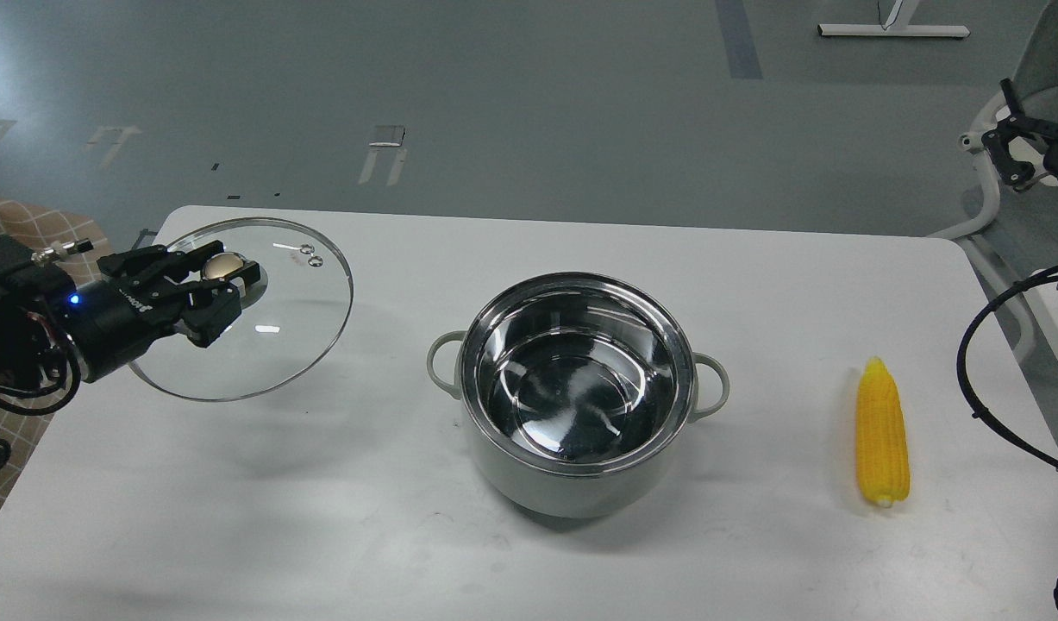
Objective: Open pot and put corn in
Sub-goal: 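Lift the glass lid off with the left gripper and lower it beside the pot, then release the lid on the table and raise the left arm away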
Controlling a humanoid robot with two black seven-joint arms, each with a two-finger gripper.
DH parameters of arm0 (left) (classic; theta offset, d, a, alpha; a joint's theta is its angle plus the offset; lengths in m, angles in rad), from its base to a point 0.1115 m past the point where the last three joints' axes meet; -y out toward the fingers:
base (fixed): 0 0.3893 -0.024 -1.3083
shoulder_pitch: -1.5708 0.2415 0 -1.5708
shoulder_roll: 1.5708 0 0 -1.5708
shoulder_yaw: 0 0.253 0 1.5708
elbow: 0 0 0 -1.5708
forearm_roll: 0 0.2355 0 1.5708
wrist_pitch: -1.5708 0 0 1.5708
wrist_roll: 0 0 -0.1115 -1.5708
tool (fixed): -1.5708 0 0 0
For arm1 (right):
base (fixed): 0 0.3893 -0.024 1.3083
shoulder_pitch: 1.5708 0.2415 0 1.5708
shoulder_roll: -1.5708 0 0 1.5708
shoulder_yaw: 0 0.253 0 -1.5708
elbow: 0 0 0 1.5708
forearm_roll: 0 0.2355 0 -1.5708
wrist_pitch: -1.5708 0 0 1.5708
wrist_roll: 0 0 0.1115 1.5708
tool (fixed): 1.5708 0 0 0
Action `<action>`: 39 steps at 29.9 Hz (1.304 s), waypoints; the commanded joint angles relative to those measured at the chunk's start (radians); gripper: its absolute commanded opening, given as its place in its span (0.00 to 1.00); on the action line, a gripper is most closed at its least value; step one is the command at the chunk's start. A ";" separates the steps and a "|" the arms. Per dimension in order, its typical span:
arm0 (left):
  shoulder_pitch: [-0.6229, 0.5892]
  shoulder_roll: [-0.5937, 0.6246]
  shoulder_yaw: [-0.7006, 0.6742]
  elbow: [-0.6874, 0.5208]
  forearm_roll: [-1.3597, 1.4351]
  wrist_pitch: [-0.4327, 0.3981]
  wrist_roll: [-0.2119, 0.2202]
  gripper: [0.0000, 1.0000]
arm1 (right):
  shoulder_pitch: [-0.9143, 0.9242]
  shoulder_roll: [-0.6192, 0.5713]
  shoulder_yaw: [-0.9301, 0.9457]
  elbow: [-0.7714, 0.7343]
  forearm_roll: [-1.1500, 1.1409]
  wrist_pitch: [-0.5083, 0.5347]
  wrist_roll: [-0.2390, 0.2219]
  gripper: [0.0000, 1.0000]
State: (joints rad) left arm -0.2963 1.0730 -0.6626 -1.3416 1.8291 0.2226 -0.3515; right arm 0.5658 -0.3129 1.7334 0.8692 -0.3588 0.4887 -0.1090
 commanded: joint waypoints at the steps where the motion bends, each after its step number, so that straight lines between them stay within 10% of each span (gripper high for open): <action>1: 0.054 -0.013 0.001 0.045 -0.034 0.009 -0.003 0.29 | 0.000 0.001 -0.002 -0.001 0.000 0.000 0.000 1.00; 39: 0.160 -0.169 0.008 0.226 -0.050 0.090 -0.020 0.42 | -0.003 0.001 -0.009 0.002 0.000 0.000 0.000 1.00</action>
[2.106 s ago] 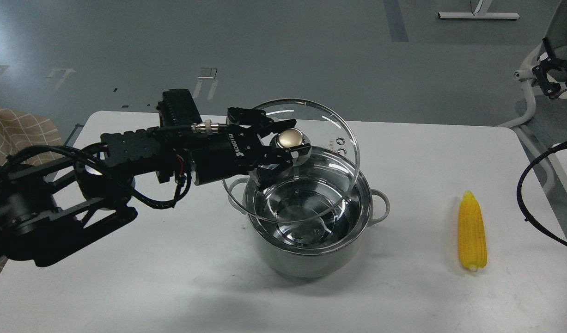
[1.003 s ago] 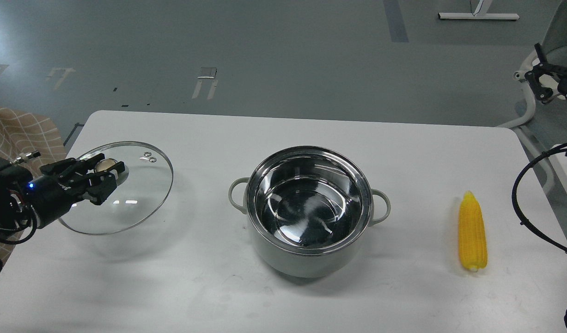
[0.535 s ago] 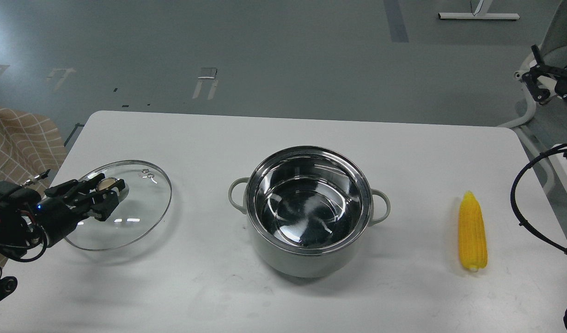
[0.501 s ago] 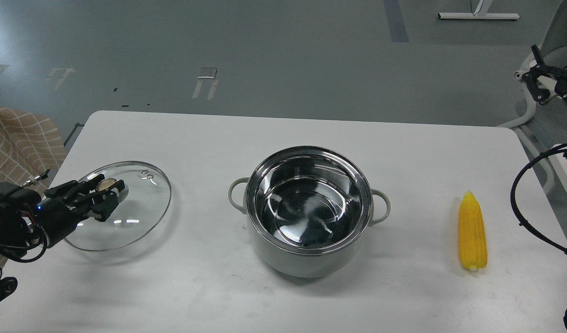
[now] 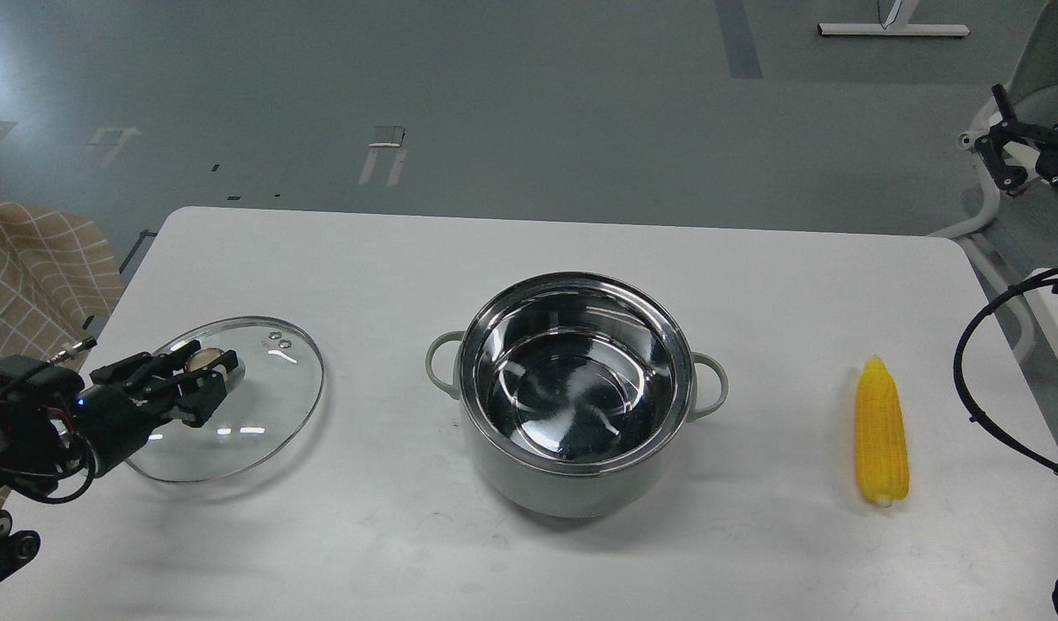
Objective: Open pot and put corn in
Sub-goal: 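Release the lid on the table and raise the left arm away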
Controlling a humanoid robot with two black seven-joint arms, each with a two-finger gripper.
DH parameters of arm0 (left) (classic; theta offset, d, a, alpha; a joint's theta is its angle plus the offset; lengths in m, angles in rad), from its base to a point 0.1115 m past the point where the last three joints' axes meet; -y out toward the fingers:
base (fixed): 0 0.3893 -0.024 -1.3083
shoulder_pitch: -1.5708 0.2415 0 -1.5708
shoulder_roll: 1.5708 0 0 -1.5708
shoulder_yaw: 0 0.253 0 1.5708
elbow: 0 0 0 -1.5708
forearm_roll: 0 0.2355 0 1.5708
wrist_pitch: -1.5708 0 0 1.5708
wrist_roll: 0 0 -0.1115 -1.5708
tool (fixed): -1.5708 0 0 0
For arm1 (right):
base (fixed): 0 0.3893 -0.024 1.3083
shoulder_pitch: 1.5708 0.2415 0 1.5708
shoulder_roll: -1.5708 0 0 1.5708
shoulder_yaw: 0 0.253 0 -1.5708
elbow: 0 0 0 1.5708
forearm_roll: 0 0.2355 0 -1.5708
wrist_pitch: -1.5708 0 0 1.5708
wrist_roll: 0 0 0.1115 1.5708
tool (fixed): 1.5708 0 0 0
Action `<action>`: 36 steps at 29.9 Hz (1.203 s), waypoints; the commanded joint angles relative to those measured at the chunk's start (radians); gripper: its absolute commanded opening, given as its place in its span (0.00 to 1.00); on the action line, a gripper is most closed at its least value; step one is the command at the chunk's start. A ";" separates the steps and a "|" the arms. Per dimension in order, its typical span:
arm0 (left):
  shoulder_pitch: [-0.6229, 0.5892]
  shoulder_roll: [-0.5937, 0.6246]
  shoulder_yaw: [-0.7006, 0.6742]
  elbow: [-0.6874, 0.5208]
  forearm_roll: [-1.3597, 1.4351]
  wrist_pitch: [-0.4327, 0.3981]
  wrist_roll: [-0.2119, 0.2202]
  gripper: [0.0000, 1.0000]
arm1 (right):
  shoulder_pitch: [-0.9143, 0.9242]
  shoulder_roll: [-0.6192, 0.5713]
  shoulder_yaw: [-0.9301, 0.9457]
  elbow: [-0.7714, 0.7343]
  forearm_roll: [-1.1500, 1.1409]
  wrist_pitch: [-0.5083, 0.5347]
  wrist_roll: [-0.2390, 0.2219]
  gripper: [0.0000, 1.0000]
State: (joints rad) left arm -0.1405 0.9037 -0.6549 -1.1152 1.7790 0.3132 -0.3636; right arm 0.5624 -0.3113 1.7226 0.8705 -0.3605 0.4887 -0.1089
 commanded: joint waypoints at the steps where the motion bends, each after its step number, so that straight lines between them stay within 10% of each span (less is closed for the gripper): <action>1: 0.004 0.000 -0.002 0.000 -0.001 0.000 -0.012 0.52 | 0.001 0.000 0.002 0.001 0.002 0.000 0.000 1.00; 7: -0.001 0.003 -0.005 -0.003 -0.052 0.000 -0.031 0.80 | -0.012 -0.002 -0.015 0.008 -0.006 0.000 -0.001 1.00; 14: -0.022 0.014 -0.023 -0.003 -0.154 0.001 -0.110 0.87 | -0.062 -0.070 -0.081 0.107 -0.070 0.000 -0.008 1.00; 23: -0.275 0.012 -0.111 -0.003 -0.458 -0.017 -0.112 0.90 | -0.124 -0.202 -0.095 0.176 -0.334 0.000 -0.006 1.00; 36: -0.657 -0.084 -0.140 0.083 -1.335 -0.353 -0.094 0.90 | -0.269 -0.344 -0.100 0.461 -0.849 0.000 -0.008 1.00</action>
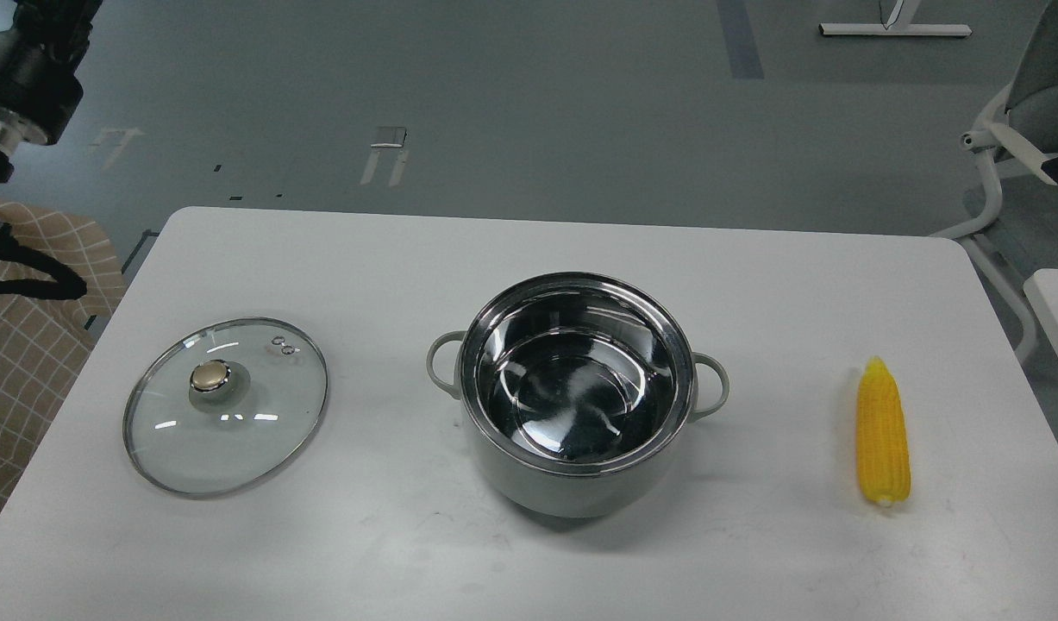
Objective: Open pot and put corn in
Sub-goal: 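Release the lid on the table and raise the left arm away, then reach the right gripper to the yellow corn cob and grasp it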
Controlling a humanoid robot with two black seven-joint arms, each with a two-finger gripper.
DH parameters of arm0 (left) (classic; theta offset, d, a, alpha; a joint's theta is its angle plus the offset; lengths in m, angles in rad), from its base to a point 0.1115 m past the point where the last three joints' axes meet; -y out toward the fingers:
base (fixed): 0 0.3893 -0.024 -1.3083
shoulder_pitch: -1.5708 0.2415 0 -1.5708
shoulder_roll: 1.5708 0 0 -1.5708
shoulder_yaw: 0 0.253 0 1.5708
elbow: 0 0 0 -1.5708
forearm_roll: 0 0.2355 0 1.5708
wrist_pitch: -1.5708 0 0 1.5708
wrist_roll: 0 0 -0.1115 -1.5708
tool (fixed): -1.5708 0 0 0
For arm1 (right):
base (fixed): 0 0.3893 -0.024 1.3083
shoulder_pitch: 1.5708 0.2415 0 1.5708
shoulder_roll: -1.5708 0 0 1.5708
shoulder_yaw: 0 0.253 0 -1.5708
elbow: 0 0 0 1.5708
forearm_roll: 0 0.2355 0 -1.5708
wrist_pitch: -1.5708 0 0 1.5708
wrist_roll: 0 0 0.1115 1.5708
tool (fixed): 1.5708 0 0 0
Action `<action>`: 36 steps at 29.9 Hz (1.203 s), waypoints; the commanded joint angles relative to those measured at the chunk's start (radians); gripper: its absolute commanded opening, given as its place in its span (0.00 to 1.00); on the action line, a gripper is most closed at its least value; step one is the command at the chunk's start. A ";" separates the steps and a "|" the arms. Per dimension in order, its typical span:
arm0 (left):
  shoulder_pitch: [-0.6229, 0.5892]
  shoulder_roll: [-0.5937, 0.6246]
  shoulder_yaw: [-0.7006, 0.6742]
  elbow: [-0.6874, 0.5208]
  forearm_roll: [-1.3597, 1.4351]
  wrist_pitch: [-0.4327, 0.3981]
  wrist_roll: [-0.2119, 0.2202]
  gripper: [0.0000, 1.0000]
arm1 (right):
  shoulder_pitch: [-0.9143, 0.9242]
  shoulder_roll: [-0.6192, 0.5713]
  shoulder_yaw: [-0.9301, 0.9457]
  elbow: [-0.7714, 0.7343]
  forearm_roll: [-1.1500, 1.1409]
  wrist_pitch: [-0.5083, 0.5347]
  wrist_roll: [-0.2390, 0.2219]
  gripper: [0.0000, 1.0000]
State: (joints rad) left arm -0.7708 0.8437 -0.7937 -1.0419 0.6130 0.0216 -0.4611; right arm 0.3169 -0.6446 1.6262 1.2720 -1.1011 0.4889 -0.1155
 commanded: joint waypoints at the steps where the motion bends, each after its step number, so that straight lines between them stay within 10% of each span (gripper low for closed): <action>1: -0.027 -0.032 -0.002 0.010 -0.250 -0.096 0.007 0.91 | -0.045 -0.010 -0.006 0.104 -0.191 0.000 -0.004 1.00; 14: -0.028 -0.117 -0.078 0.005 -0.377 -0.129 0.041 0.95 | -0.268 0.014 -0.184 0.374 -0.804 0.000 -0.053 1.00; 36: -0.015 -0.123 -0.076 0.008 -0.377 -0.132 0.041 0.96 | -0.300 0.126 -0.414 0.258 -0.933 0.000 -0.237 0.93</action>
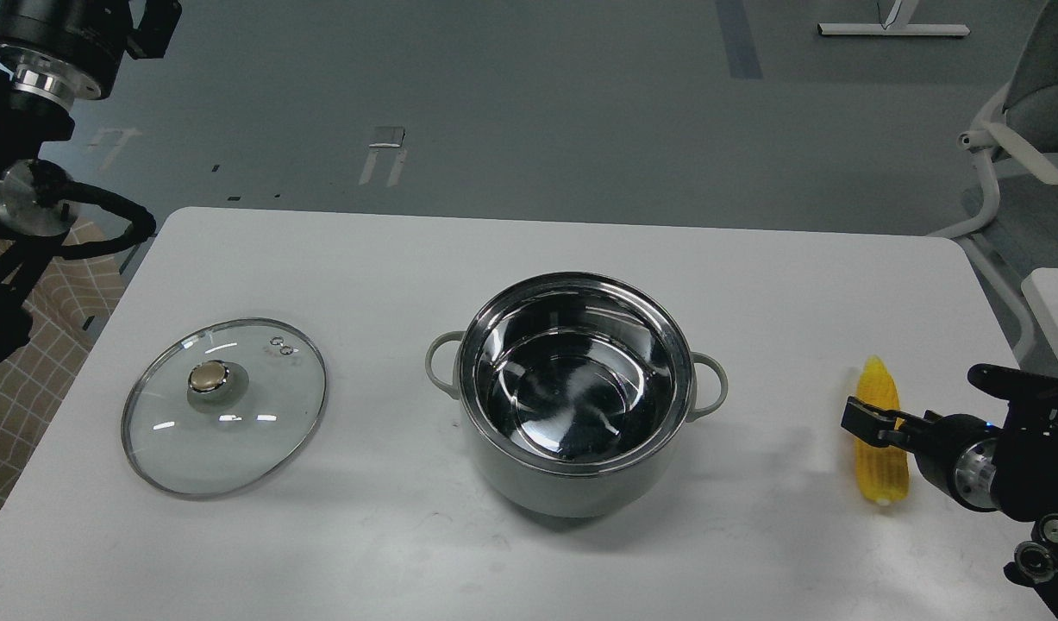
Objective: Open pot and put corn in
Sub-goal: 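Reach the right gripper to the yellow corn cob and grasp it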
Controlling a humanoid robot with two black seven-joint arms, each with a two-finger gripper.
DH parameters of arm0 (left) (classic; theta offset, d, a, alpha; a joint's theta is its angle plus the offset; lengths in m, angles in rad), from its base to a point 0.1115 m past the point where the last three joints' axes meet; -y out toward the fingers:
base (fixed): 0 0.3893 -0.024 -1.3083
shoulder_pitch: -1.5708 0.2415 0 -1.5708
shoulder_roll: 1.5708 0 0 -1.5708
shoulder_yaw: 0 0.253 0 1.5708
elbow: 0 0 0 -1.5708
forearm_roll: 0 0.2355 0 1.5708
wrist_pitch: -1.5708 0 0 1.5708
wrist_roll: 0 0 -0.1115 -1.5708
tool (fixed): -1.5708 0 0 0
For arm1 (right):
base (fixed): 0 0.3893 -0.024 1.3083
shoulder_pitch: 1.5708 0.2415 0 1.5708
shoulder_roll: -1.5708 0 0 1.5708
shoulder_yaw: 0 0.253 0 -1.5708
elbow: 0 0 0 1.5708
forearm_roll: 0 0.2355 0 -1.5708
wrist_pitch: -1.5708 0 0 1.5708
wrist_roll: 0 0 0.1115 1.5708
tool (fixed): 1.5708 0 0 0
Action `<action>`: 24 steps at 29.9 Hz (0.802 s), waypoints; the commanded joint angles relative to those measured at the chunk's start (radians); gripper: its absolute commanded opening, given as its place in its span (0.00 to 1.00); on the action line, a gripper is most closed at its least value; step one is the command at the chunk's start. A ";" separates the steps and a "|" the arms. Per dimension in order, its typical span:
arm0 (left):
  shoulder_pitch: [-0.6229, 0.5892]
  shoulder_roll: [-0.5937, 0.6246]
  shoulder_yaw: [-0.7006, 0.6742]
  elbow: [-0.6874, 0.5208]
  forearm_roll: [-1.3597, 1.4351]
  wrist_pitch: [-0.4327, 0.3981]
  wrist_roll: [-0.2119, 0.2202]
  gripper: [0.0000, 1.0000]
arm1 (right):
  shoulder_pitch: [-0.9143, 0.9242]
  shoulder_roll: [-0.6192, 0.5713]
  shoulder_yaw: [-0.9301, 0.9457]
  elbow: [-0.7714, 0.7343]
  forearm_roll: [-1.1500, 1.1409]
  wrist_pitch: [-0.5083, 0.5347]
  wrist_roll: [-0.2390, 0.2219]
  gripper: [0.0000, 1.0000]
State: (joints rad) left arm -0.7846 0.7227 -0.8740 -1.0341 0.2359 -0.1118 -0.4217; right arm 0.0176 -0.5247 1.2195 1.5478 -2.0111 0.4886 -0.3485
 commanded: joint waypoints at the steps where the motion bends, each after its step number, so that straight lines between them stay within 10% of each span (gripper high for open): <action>1: -0.001 -0.003 0.004 0.000 0.000 0.003 0.001 0.96 | -0.001 0.008 -0.008 -0.023 -0.023 0.000 -0.003 0.92; 12: -0.001 -0.005 0.004 0.000 0.000 0.004 0.003 0.96 | 0.001 0.022 -0.009 -0.049 -0.020 0.000 -0.004 0.40; 15: -0.001 -0.005 0.004 0.000 0.000 0.006 0.004 0.96 | 0.005 0.020 -0.002 -0.041 -0.015 0.000 -0.003 0.11; 24: -0.011 -0.005 0.010 0.000 0.002 0.007 0.006 0.96 | 0.044 0.023 0.104 0.038 -0.008 0.000 0.083 0.00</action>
State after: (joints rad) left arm -0.7931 0.7153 -0.8650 -1.0340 0.2370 -0.1044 -0.4163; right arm 0.0450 -0.5097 1.2780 1.5574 -2.0206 0.4887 -0.2839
